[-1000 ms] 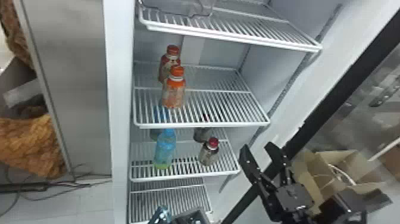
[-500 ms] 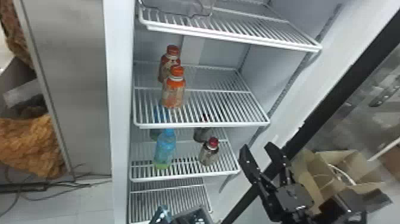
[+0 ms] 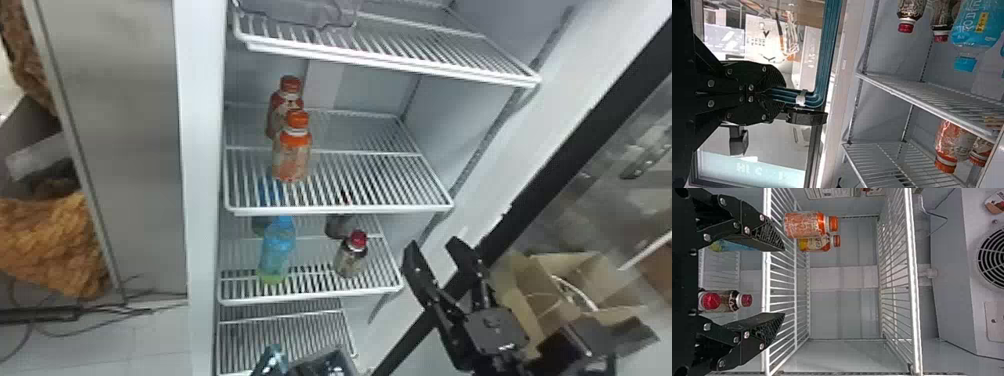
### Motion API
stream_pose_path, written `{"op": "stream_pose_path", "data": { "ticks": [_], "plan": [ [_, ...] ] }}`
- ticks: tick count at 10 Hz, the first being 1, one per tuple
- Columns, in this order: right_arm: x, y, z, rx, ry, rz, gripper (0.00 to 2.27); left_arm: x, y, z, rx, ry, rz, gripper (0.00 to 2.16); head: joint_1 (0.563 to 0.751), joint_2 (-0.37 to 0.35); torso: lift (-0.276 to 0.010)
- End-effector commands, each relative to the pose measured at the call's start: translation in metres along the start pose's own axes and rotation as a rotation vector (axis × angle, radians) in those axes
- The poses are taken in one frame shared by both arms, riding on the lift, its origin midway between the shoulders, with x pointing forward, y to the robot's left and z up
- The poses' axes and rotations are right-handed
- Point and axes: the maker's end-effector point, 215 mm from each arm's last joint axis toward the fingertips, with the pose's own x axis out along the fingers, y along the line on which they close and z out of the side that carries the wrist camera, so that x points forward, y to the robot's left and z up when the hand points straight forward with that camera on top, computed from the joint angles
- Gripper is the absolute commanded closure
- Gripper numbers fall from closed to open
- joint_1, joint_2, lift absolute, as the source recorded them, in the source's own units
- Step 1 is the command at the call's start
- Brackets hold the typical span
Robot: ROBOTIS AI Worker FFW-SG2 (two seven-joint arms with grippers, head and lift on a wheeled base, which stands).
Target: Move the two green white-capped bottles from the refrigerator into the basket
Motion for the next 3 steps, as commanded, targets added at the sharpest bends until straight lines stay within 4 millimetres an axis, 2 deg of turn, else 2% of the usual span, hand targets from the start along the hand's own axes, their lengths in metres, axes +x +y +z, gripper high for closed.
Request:
{"op": "stream_pose_path", "data": {
  "ticks": [1, 3],
  "plan": [
    [0.0001, -0.0003, 0.0007, 0.003, -0.001, -0.002, 0.51, 0.0003, -0.0001, -0.0008, -0.003, 0.001, -0.001, 1.21, 0.695, -0.35, -0.004],
    [-0.0001, -0.0008, 0.0015, 0.003, 0.002, -0.007, 0.5, 0.0, -0.0003, 0.0002, -0.001, -0.001, -0.001, 1.22, 0.695, -0.35, -0.004]
  ]
}}
